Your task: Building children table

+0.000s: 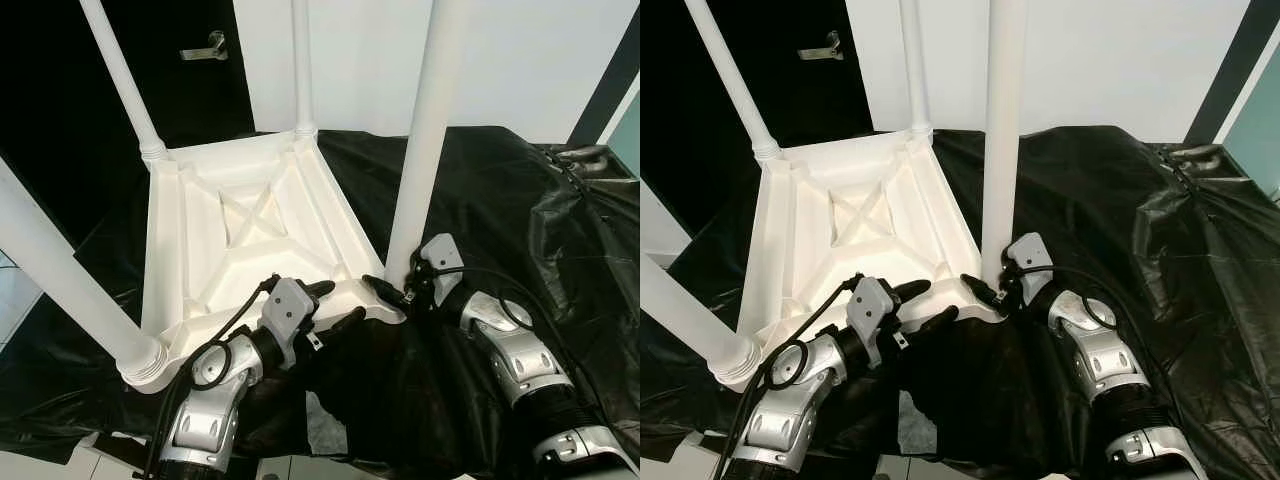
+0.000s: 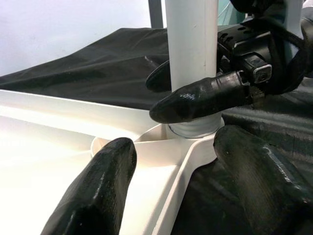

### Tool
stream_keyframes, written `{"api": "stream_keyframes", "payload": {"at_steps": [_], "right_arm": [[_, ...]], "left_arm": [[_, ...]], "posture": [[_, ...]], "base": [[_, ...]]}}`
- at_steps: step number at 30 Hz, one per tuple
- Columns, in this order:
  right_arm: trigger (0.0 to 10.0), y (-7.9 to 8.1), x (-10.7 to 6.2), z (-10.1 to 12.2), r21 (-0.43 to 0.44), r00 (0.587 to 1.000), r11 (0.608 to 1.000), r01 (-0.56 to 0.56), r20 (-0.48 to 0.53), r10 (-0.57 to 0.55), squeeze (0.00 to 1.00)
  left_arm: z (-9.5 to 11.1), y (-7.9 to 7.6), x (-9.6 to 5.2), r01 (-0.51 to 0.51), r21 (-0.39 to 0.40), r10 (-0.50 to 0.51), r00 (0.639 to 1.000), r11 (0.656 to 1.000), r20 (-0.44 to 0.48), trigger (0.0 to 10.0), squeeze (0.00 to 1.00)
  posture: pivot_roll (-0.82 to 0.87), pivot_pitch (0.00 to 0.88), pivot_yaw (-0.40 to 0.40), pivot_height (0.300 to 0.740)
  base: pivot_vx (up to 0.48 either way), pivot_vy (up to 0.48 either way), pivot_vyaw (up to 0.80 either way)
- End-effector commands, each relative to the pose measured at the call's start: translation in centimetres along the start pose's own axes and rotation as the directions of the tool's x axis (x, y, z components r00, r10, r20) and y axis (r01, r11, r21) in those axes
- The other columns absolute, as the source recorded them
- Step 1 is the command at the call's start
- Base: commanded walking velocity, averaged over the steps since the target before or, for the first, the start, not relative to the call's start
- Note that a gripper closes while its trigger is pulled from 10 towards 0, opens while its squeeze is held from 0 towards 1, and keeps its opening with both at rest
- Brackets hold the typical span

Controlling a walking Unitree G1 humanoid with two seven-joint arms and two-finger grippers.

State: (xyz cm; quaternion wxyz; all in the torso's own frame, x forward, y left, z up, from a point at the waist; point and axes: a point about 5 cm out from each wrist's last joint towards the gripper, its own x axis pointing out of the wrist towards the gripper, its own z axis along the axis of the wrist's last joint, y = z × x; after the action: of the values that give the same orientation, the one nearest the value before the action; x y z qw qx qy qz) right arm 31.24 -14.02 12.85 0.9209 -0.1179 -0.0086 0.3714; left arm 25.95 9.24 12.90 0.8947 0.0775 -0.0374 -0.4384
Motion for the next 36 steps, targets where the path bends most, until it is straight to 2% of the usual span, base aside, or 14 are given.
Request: {"api": "stream_keyframes", "payload": {"at_steps": [1,8,9,10,11,13,14,15,17,18,20,22,28,36], "right_arm": [[0.0,0.3,-0.4,-0.7,-0.024,0.999,1.000,0.000,-0.046,-0.001,0.00],[0.0,0.5,-0.5,-1.2,0.008,0.991,0.992,0.122,-0.058,-0.122,0.00],[1.5,0.6,-0.5,-1.2,0.011,0.990,0.991,0.131,-0.055,-0.130,0.00],[1.5,0.6,-0.5,-1.2,0.011,0.990,0.991,0.131,-0.055,-0.130,0.00],[10.0,0.9,-0.4,-1.2,0.033,0.982,0.982,0.185,-0.051,-0.183,0.00],[10.0,0.9,-0.4,-1.2,0.033,0.982,0.982,0.185,-0.051,-0.183,0.00],[10.0,2.2,-0.2,-0.9,0.098,0.938,0.933,0.346,-0.048,-0.343,0.00],[10.0,2.2,-0.2,-0.9,0.098,0.938,0.933,0.346,-0.048,-0.343,0.00],[10.0,2.5,-0.2,-0.9,0.133,0.896,0.886,0.443,-0.072,-0.438,0.00],[10.0,2.5,-0.2,-0.9,0.133,0.896,0.886,0.443,-0.072,-0.438,0.00],[10.0,2.8,-0.3,-0.4,0.153,0.801,0.787,0.598,-0.081,-0.593,0.00],[10.0,3.0,-0.2,0.0,0.180,0.744,0.725,0.665,-0.085,-0.662,0.00],[10.0,3.6,-0.3,0.5,0.166,0.760,0.743,0.648,-0.072,-0.646,0.00],[10.0,4.0,-0.1,0.6,0.158,0.757,0.741,0.653,-0.092,-0.647,0.00]], "left_arm": [[-0.2,0.5,-0.3,-0.115,-0.009,0.115,0.993,0.993,-0.010,10.0,0.00],[-0.1,0.5,-0.2,-0.119,-0.010,0.119,0.993,0.993,-0.007,10.0,0.00],[0.0,0.6,-0.2,-0.119,-0.010,0.119,0.993,0.993,-0.007,10.0,0.00],[0.0,0.6,-0.2,-0.119,-0.010,0.119,0.993,0.993,-0.007,10.0,0.00],[0.0,0.6,-0.2,-0.119,-0.010,0.118,0.993,0.993,-0.006,10.0,0.00],[0.0,0.6,-0.2,-0.119,-0.010,0.118,0.993,0.993,-0.006,10.0,0.00],[0.0,0.5,0.0,-0.108,-0.014,0.108,0.994,0.994,-0.004,10.0,0.00],[0.0,0.5,0.0,-0.108,-0.014,0.108,0.994,0.994,-0.004,10.0,0.00],[0.0,0.4,0.0,-0.103,-0.016,0.103,0.995,0.995,-0.002,10.0,0.00],[0.0,0.4,0.0,-0.103,-0.016,0.103,0.995,0.995,-0.002,10.0,0.00],[0.1,0.4,0.1,-0.097,-0.016,0.097,0.995,0.995,-0.001,10.0,0.00],[0.2,0.4,0.2,-0.090,-0.015,0.090,0.996,0.996,0.002,10.0,0.00],[0.3,0.3,0.5,-0.070,-0.007,0.070,0.998,0.997,0.005,10.0,0.00],[0.4,0.5,0.6,-0.072,-0.005,0.072,0.997,0.997,0.006,10.0,0.00]], "posture": [[0.09,0.000,-0.001,0.740],[0.09,0.000,-0.004,0.740],[0.09,0.000,-0.004,0.740],[0.09,0.000,-0.004,0.740],[0.08,0.000,0.001,0.740],[0.08,0.000,0.001,0.740],[0.07,0.000,0.006,0.740],[0.07,0.000,0.006,0.740],[0.06,0.000,0.009,0.740],[0.06,0.000,0.009,0.740],[0.06,0.000,0.012,0.740],[0.06,0.000,0.012,0.740],[0.05,0.000,0.017,0.740],[0.05,0.000,0.013,0.740]], "base": [[0.000,0.000,0.00],[0.000,0.000,0.00],[0.000,0.000,0.00],[0.000,0.000,0.00],[0.000,0.000,0.00],[0.000,0.000,0.00],[0.000,0.000,0.00],[0.000,0.000,0.00],[0.000,0.000,0.00],[0.000,0.000,0.00],[0.000,0.000,0.00],[0.000,0.000,0.00],[0.000,0.000,0.00],[0.000,0.000,0.00]]}}
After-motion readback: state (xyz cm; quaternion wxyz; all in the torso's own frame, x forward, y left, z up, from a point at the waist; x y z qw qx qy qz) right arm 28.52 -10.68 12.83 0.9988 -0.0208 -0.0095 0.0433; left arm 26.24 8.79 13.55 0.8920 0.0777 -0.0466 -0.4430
